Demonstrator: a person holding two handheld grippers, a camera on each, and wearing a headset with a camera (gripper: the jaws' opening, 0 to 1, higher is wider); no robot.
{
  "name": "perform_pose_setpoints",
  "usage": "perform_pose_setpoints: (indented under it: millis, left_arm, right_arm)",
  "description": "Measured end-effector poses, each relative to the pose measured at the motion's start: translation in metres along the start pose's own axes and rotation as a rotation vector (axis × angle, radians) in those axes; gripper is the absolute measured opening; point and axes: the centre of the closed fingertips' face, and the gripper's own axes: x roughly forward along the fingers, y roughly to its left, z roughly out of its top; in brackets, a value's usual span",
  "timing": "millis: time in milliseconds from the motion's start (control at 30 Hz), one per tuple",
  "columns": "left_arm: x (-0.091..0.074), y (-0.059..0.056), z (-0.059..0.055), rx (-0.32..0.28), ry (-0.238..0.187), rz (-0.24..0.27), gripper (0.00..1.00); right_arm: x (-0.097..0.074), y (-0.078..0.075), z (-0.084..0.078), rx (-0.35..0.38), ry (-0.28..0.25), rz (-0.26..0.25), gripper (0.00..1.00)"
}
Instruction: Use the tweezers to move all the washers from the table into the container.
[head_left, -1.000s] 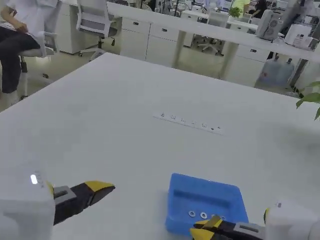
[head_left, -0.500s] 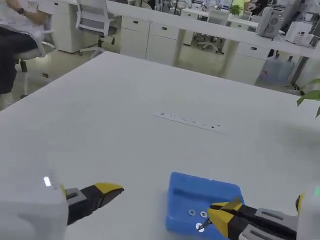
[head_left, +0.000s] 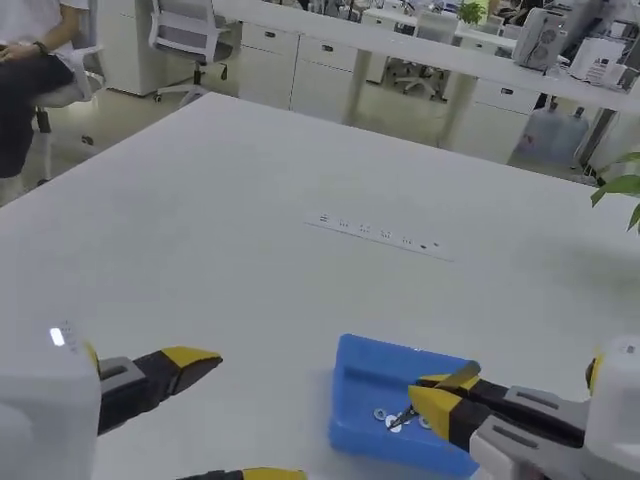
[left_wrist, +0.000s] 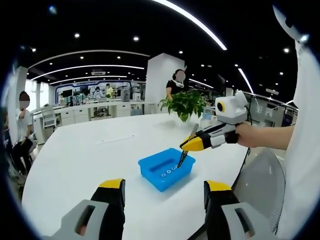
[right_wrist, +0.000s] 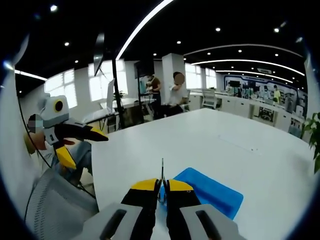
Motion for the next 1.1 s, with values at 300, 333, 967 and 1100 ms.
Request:
perform_pose_setpoints:
  millis: [300, 333, 967, 1100]
  left_arm:
    - [-0.003, -0.003, -0.004, -0.022, -0.007, 0.028, 0.64]
    - [-0.003, -0.003, -0.004, -0.026, -0.007, 0.030, 0.64]
    - [-0.009, -0.006, -0.005, -0.008, 0.009, 0.029, 0.63]
    - [-0.010, -0.006, -0.002, -0.018, -0.007, 0.024, 0.62]
  right_arm:
    - [0.011, -0.005, 0.008, -0.014, -0.003, 0.022, 0.02]
    - [0.012, -0.005, 0.008, -0.012, -0.003, 0.025, 0.02]
    - [0.038, -0.021, 0.001, -0.005, 0.030, 0.030, 0.02]
    - [0.054, -0.030, -0.006, -0.022, 0.071, 0.037, 0.02]
